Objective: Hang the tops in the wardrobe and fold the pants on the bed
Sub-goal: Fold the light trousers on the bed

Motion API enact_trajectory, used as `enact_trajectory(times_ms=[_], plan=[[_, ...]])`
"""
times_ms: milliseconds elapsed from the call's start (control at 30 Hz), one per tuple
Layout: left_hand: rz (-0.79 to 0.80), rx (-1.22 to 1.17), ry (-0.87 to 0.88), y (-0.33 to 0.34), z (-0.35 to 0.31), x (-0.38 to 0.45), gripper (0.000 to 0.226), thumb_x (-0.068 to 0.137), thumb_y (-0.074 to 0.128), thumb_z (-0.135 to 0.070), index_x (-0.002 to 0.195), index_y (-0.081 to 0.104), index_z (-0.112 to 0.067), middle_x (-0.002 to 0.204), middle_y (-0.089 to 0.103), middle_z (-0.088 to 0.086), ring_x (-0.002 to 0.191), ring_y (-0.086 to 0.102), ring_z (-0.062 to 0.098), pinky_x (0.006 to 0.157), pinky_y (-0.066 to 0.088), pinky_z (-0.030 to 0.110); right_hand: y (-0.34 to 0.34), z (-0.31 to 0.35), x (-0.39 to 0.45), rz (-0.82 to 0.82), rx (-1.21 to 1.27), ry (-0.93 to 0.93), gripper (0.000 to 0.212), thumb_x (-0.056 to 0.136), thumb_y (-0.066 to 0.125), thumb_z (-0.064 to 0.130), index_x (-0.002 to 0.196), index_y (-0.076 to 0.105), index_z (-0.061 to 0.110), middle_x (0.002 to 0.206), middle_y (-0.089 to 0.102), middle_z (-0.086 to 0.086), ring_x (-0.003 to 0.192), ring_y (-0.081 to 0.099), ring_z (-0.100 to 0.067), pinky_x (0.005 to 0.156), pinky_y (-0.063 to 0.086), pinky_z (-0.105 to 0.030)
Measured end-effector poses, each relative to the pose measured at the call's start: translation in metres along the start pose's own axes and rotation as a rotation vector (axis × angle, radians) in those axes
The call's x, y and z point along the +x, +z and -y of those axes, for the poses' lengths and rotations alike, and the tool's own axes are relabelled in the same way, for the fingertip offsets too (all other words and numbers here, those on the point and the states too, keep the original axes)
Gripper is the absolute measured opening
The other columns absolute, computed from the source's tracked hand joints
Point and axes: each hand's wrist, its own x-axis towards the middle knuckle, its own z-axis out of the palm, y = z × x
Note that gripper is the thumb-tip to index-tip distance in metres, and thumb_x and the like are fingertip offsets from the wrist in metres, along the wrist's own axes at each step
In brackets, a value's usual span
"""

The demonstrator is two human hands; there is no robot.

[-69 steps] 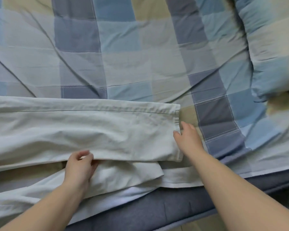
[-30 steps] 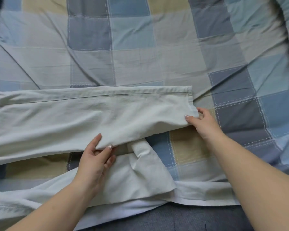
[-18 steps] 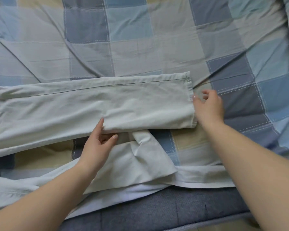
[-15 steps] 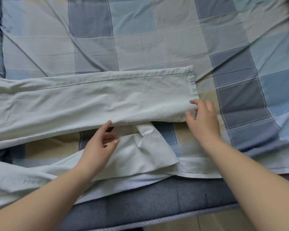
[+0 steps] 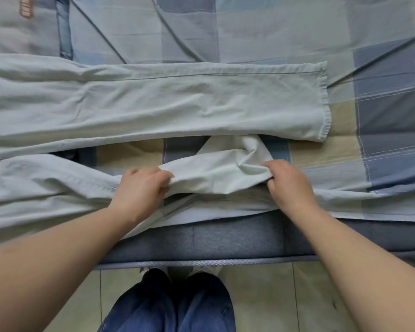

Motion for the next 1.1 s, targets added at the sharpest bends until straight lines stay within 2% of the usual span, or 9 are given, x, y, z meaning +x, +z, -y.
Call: enact_trajectory(times_ms=[133,233,367,467,567,633,800,933,1100], plan=[[-0.081,-0.100,-0.023,-0.023,0.003,-0.006,0.015,0.094,0.051,-0.023,0.104,0.063,-0.023,0.099,0.069,0.001,0.092,0.061,0.030,0.065,0.033,0.031,-0.026,0.012,-0.016,-0.123,0.374,0.168,0.028,0.089,0.043,0.009,0.109,0.057,0.022,0.100,0.065,-0.005,0.091,0.055,-0.028,0.068,0.035,-0.032],[-0.146,-0.215,0.015,-0.053,0.001,-0.016,0.024,0.096,0.049,-0.025,0.116,0.062,-0.021,0.113,0.068,0.000,0.103,0.061,0.027,0.078,0.046,0.035,-0.061,0.024,-0.032,-0.130,0.462,0.200,0.018,0.087,0.047,0.015,0.093,0.056,0.029,0.081,0.061,0.008,0.078,0.051,-0.016,0.061,0.033,-0.029],[-0.180,-0.220,0.144,-0.087,-0.002,-0.017,0.024,0.097,0.049,-0.025,0.113,0.065,-0.017,0.108,0.070,0.002,0.099,0.063,0.028,0.080,0.047,0.035,-0.118,0.013,-0.045,0.269,0.473,0.281,0.014,0.087,0.056,0.021,0.076,0.063,0.019,0.072,0.062,0.001,0.066,0.053,-0.015,0.065,0.040,-0.030],[-0.165,-0.205,0.156,-0.094,-0.004,-0.003,0.024,0.097,0.050,-0.024,0.113,0.066,-0.016,0.108,0.069,0.004,0.100,0.062,0.030,0.080,0.047,0.037,-0.140,0.001,-0.044,0.469,0.425,0.363,0.022,0.087,0.063,0.037,0.093,0.069,0.016,0.086,0.069,-0.003,0.078,0.061,-0.018,0.076,0.047,-0.032],[-0.111,-0.192,0.089,-0.079,-0.005,0.015,0.030,0.095,0.052,-0.020,0.123,0.061,-0.018,0.120,0.062,0.007,0.112,0.055,0.031,0.091,0.045,0.041,-0.126,-0.004,-0.021,0.207,0.234,0.416,0.033,0.087,0.065,0.034,0.115,0.065,0.017,0.107,0.067,-0.006,0.089,0.060,-0.023,0.071,0.042,-0.029],[-0.097,-0.192,-0.015,-0.065,-0.001,0.018,0.034,0.094,0.054,-0.019,0.128,0.058,-0.019,0.126,0.056,0.007,0.118,0.050,0.031,0.096,0.042,0.042,-0.107,-0.003,-0.008,0.045,0.130,0.479,0.044,0.089,0.061,0.035,0.129,0.056,0.017,0.127,0.060,-0.009,0.108,0.058,-0.030,0.085,0.045,-0.033],[-0.154,-0.212,-0.060,-0.031,0.027,-0.013,0.021,0.090,0.059,-0.015,0.111,0.066,-0.017,0.106,0.062,0.003,0.101,0.058,0.027,0.084,0.045,0.040,-0.045,0.003,-0.020,-0.038,0.070,0.416,0.049,0.089,0.059,0.028,0.136,0.047,0.019,0.144,0.037,-0.010,0.128,0.040,-0.030,0.103,0.038,-0.043],[0.053,-0.200,-0.095,-0.006,0.054,-0.057,0.013,0.090,0.060,-0.020,0.101,0.066,-0.023,0.093,0.059,-0.007,0.088,0.062,0.019,0.072,0.044,0.031,-0.008,0.002,-0.051,-0.004,0.152,0.505,0.046,0.090,0.057,0.025,0.134,0.047,0.018,0.140,0.040,-0.011,0.125,0.042,-0.029,0.098,0.038,-0.041],[0.259,-0.077,-0.196,0.018,0.075,-0.088,0.033,0.088,0.061,-0.022,0.121,0.061,-0.021,0.121,0.057,0.000,0.114,0.053,0.024,0.092,0.045,0.036,0.018,0.004,-0.079,0.164,0.164,0.571,0.014,0.090,0.053,0.031,0.098,0.060,0.022,0.100,0.065,-0.004,0.093,0.059,-0.026,0.073,0.044,-0.034]])
